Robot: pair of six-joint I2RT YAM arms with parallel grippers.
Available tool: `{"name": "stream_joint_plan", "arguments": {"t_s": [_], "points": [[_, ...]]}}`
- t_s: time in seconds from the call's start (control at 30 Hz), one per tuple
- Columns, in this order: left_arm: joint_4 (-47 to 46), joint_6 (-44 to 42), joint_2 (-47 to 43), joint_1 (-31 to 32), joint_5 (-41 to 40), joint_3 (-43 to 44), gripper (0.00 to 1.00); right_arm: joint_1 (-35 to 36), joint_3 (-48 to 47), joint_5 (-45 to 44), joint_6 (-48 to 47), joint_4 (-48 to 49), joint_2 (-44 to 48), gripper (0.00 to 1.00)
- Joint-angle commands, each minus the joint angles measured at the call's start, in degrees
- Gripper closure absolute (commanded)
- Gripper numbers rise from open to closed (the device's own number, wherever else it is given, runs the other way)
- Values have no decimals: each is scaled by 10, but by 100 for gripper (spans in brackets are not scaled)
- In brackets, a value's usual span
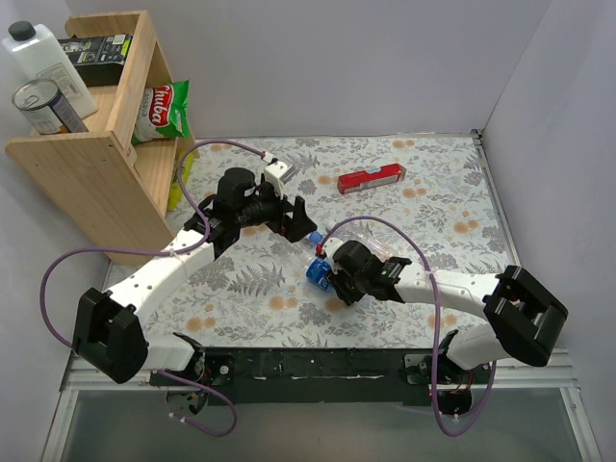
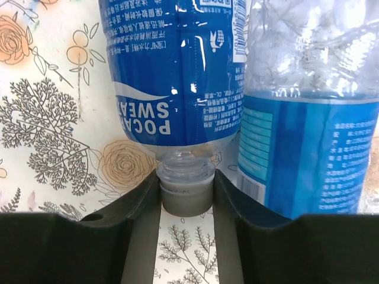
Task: Unscrew the bottle caps
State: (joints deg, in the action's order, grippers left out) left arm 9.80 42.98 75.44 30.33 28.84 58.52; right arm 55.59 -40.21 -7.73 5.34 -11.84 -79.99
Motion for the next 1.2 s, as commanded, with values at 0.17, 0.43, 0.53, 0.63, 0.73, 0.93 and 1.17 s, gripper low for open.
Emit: {"name": "stream_joint_plan", "arguments": {"t_s": [0.17, 0.43, 0.53, 0.63, 0.73, 0.93, 1.17], "points": [[4, -5, -58, -6, -124, -9, 2, 0, -66, 39, 31, -193, 138, 99], [57, -102, -47, -3, 247, -3, 2, -90, -131, 280, -10, -333, 182, 99], [99, -121, -29, 10, 317, 12, 2, -128, -150, 365, -45, -367, 184, 99], [144, -143, -7, 25, 348, 26, 2, -141, -173, 421, -75, -395, 171, 99], [184, -159, 18, 54, 332, 37, 2, -143, -180, 477, -95, -394, 164, 99], [236, -184, 61, 115, 328, 49, 2, -144, -196, 523, -118, -403, 145, 99], [268, -201, 69, 133, 347, 55, 2, -151, -225, 529, -129, -419, 138, 99]]}}
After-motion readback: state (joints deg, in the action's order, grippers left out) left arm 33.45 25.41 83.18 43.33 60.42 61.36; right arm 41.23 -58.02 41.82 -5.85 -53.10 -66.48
